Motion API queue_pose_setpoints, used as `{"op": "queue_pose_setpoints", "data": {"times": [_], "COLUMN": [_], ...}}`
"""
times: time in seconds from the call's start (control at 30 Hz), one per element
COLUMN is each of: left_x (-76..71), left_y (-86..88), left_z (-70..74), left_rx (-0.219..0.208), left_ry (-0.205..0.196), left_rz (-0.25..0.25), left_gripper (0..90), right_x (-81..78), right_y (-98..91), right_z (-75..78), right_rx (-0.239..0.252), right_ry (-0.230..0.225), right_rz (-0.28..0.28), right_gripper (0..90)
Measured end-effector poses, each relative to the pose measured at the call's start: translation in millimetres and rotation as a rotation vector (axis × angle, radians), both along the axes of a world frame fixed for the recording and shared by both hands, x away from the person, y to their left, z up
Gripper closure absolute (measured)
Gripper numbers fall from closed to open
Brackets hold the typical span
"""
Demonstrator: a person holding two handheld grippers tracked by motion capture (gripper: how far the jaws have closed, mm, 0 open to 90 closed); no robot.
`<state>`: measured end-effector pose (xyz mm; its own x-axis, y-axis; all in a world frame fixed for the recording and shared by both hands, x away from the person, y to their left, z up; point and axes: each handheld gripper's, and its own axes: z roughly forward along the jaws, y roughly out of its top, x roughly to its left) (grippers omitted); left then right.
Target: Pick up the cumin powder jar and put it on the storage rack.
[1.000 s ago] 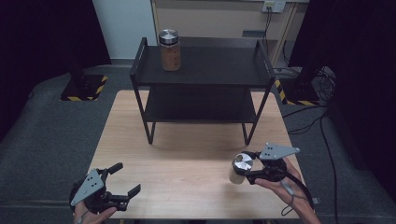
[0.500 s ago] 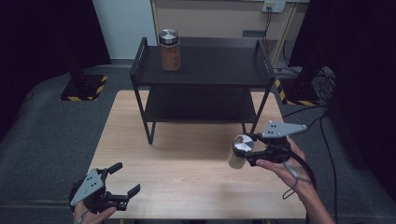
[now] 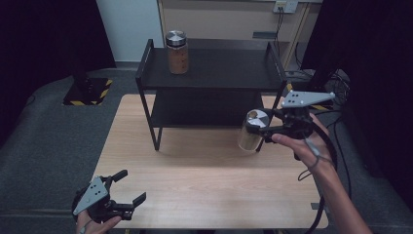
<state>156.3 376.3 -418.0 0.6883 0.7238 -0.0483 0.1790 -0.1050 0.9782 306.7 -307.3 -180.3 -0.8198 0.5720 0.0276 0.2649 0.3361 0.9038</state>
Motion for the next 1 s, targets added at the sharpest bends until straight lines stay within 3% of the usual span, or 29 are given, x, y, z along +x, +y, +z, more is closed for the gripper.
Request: {"op": "queue_pose_setpoints", "data": {"times": [0.47,0.6,1.0], "left_x": [0.4,0.7,1.3], "left_y": [0.7,1.1,1.9], "left_z": [0.2,0.0,-0.2], "left_rx": [0.003,0.002,0.002], "left_ry": [0.001,0.002,0.004], "left_rz": [-0.001,0.001,0.0], "left_gripper": [0.0,0.0,0.0], "right_x": [22.4,25.5,42.6], "right_y": [2.0,7.0,14.1], "right_z": [63.0,81.3,118.3], "right_rx": [-0.009,-0.036,-0.057], "right_ry": [-0.001,-0.018,-0.009], "right_rz": [-0.039,-0.066,-0.101], "right_gripper": [35.6,35.6,35.6]}}
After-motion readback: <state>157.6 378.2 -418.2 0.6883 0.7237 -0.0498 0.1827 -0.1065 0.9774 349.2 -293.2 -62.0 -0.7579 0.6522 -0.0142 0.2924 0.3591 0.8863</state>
